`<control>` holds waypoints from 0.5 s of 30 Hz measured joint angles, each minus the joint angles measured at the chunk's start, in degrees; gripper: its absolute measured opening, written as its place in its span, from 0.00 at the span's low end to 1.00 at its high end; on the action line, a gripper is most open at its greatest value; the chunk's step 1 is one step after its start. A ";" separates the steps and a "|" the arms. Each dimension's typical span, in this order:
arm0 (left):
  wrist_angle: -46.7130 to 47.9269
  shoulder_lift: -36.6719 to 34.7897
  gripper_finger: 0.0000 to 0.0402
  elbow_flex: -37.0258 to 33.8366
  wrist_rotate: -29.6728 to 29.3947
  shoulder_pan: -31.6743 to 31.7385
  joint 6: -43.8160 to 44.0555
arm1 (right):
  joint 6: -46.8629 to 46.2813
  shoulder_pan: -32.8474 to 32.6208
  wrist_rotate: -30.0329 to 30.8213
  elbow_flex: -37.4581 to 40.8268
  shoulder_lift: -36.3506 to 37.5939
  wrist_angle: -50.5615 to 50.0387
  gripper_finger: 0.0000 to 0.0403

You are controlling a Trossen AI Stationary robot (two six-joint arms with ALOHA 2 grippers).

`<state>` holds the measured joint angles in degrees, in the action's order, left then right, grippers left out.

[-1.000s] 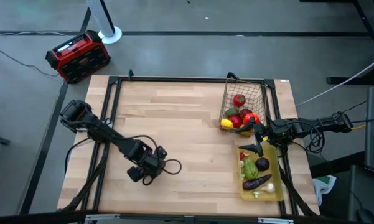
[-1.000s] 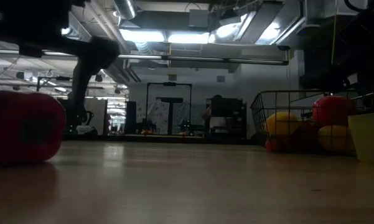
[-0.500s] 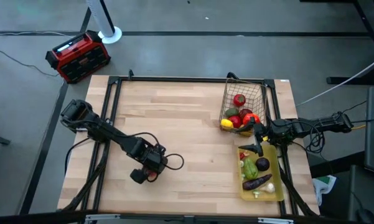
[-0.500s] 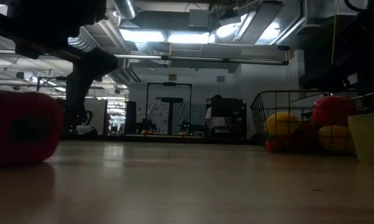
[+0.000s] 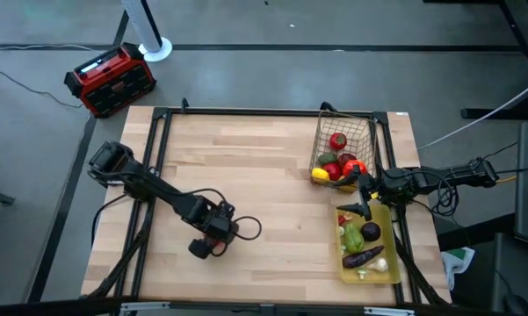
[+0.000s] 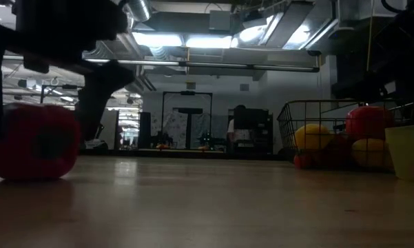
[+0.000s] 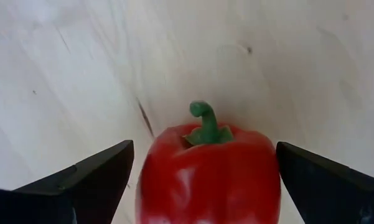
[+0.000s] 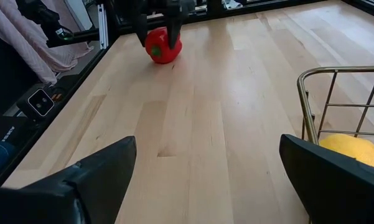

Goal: Sort produce into baskets
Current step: Put the red bell pepper into the yellow bin

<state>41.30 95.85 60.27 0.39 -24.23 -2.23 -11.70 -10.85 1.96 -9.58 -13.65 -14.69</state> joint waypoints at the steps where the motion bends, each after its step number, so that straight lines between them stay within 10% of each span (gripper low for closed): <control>1: 0.04 0.48 0.96 0.00 -0.11 -0.05 0.67 | 0.00 0.01 -0.01 0.00 0.00 -0.01 0.97; 15: -5.89 2.23 0.75 0.00 -0.29 0.07 7.26 | 0.02 0.02 0.00 0.00 0.00 0.01 0.97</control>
<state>35.41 98.08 60.27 0.11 -24.16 5.03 -11.68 -10.83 1.96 -9.58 -13.65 -14.68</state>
